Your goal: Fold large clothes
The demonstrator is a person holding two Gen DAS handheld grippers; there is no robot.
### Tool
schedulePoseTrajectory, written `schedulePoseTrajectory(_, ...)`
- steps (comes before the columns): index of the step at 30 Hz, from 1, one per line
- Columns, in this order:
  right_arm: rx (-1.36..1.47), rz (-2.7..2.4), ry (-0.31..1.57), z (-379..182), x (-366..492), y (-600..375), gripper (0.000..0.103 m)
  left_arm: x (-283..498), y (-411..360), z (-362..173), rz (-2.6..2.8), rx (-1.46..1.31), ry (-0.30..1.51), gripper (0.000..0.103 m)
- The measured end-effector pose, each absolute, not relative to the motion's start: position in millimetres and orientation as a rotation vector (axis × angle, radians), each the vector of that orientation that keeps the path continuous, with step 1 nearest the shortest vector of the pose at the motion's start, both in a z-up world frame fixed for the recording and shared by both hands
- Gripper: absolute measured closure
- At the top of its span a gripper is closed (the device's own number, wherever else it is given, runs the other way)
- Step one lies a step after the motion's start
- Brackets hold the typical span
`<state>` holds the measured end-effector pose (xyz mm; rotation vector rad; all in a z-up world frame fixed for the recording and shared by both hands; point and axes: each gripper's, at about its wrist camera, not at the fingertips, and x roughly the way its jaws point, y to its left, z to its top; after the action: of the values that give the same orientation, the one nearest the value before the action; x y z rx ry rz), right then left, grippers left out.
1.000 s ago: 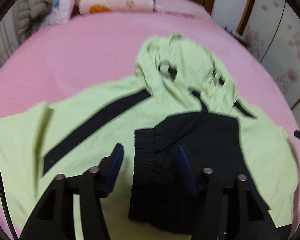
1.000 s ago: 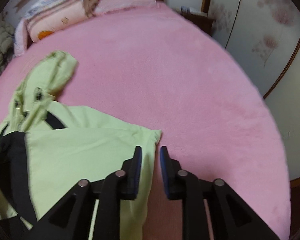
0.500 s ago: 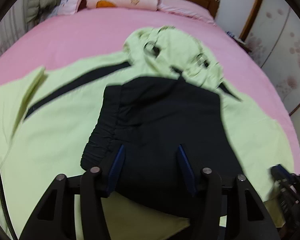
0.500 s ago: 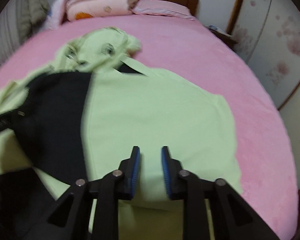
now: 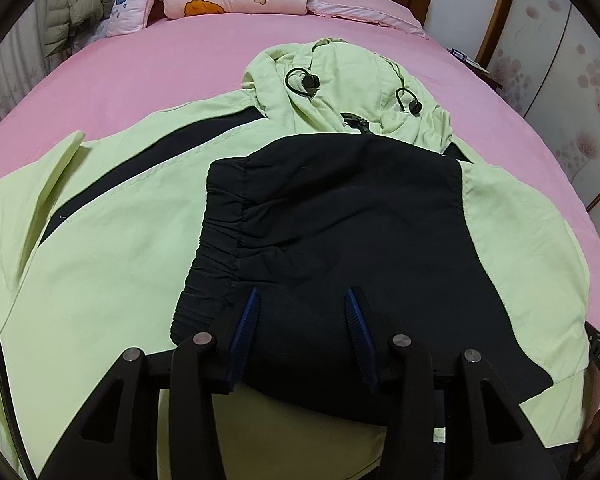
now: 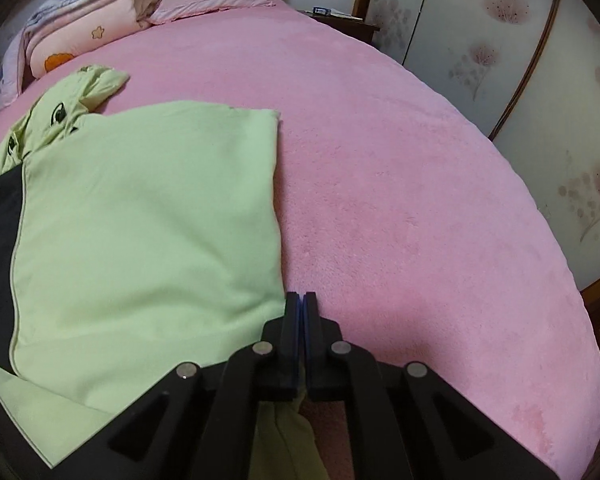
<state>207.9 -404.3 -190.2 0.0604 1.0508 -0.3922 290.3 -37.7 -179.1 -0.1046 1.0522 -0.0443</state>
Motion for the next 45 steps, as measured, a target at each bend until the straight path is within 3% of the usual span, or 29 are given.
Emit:
schedulePoseTrajectory(7, 0.096, -0.385, 1.029, -170.2, 201.7, -395.8, 0.100, 280.4, -45.9, -154.0, -0.053, -0.112, 1.042, 0.028)
schedulePoseTrajectory(11, 0.158, -0.344, 0.984, -139.2, 192.0, -385.0, 0.100, 267.9, -53.3, -123.7, -0.072, -0.074, 0.997, 0.025)
schedulePoseTrajectory(18, 0.168, -0.296, 0.910, -91.2, 164.5, -352.3, 0.100, 235.2, -56.9, -62.4, -0.118, -0.056, 0.922, 0.012)
schedulePoseTrajectory(27, 0.143, -0.230, 0.837, -41.4, 122.7, -313.7, 0.093, 190.1, -51.3, -10.8, -0.151, -0.075, 0.898, 0.005)
schedulePoseTrajectory(37, 0.091, -0.151, 0.778, -5.4, 82.7, -265.0, 0.073, 144.0, -8.2, 26.4, -0.121, -0.140, 0.852, 0.005)
schedulePoseTrajectory(45, 0.074, -0.045, 0.739, 14.9, 75.3, -205.2, 0.059, 111.4, 72.7, 51.9, -0.014, -0.130, 0.815, 0.005)
